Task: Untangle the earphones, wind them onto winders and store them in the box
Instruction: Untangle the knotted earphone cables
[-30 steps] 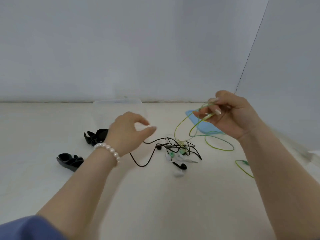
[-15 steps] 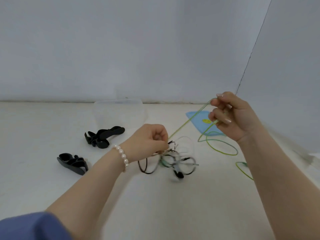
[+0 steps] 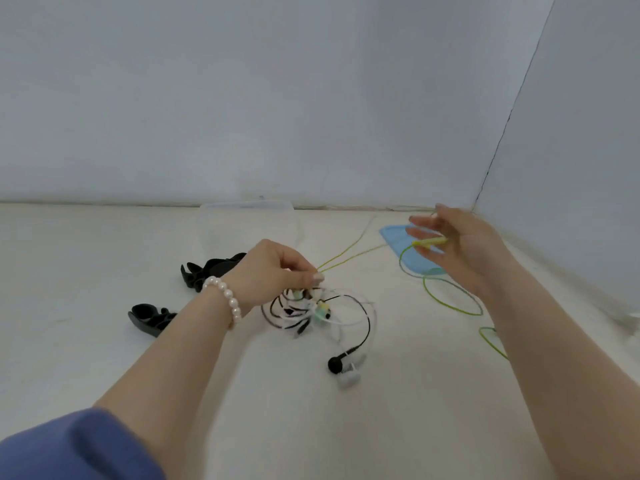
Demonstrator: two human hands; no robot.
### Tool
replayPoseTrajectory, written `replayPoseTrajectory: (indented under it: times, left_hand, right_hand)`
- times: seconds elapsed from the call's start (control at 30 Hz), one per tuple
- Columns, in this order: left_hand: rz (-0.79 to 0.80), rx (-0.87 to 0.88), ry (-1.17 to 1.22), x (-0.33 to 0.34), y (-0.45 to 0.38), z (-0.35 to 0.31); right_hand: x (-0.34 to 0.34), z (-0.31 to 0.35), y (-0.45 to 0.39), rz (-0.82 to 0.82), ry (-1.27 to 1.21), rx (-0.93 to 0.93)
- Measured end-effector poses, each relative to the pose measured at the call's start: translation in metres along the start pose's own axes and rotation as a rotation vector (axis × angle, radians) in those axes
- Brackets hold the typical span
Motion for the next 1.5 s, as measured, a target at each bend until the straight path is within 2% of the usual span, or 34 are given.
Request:
replayPoseTrajectory:
  times: [0.1,0.13,0.17,0.2,0.3,0.33,0.4,0.47,0.53,0.6,0.73,0.83,0.9,1.03,1.17,1.3,1.37,1.43,1.47,1.5]
  left_hand:
    - [-0.165,-0.043,0.279,0.004,-0.001,0.005]
    - [-0.196,-0.061,0.350,0.006,-0.001,0.007]
    - [-0.210,-0.080,0.404,0.009,-0.001,0.008]
    - [-0.209,-0.096,0.435,0.011,-0.001,0.009]
    - [-0.221,-0.110,0.472,0.013,0.002,0.009]
    - [-0.239,-0.104,0.489,0.013,0.002,0.009]
    - [-0.263,-0.079,0.490,0.011,0.001,0.009]
    - [-0.259,-0.044,0.423,0.011,0.001,0.006]
    - [-0.242,-0.014,0.309,0.011,0.000,0.004]
    - [-0.209,0.011,0.237,0.013,0.000,0.002]
    - [-0.128,0.002,0.176,0.018,-0.001,-0.002]
    - [-0.117,-0.040,0.170,0.018,0.000,-0.003]
    - [-0.121,-0.072,0.242,0.019,0.000,0.000]
    - [-0.013,-0.151,0.390,0.026,0.004,0.004]
    - [0.125,-0.231,0.231,0.022,0.012,0.008]
    - [0.192,-0.261,0.171,0.022,0.017,0.011]
    - [0.175,-0.246,0.167,0.024,0.016,0.013]
    - [0.175,-0.212,0.148,0.028,0.013,0.013]
    - [0.173,-0.199,0.139,0.030,0.013,0.011]
    - [0.168,-0.191,0.135,0.031,0.013,0.010]
  right_hand:
    - [0.003,-0.012,-0.001,-0.202,0.913,0.000]
    - [0.010,-0.016,0.002,-0.227,1.142,-0.007]
    - [0.017,-0.015,0.006,-0.255,1.256,-0.043]
    - [0.027,-0.008,0.012,-0.282,1.251,-0.135]
    - [0.060,0.029,0.049,-0.293,0.972,-0.527]
    - [0.068,0.034,0.057,-0.230,0.860,-0.540]
    - [0.094,0.023,0.064,0.040,0.714,-0.411]
    - [0.111,0.000,0.065,0.214,0.811,-0.274]
    - [0.110,-0.016,0.061,0.240,0.911,-0.216]
    - [0.107,-0.022,0.056,0.269,0.902,-0.188]
    - [0.099,-0.033,0.044,0.374,0.723,-0.011]
    - [0.081,-0.025,0.032,0.300,0.640,-0.011]
    - [0.070,-0.022,0.028,0.243,0.697,-0.028]
    - [0.051,-0.027,0.017,0.148,0.879,-0.007]
    - [0.039,-0.033,0.010,0.097,0.926,0.006]
    - [0.012,-0.022,0.005,-0.098,0.894,0.006]
    - [0.006,-0.020,0.008,-0.165,1.100,0.064]
    - [0.017,-0.007,0.017,-0.228,1.374,-0.013]
    - [0.031,0.003,0.022,-0.226,1.404,-0.119]
    - [0.050,0.009,0.031,-0.156,1.355,-0.216]
Point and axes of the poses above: each hand's wrist, its own y-axis away from the middle knuckle, its own x-axis out of the palm, z = x × y, the point moved 10 cm from there along -y, towards the middle knuckle, and after that the axes turned 9 degrees about x, right-handed, at the moved point
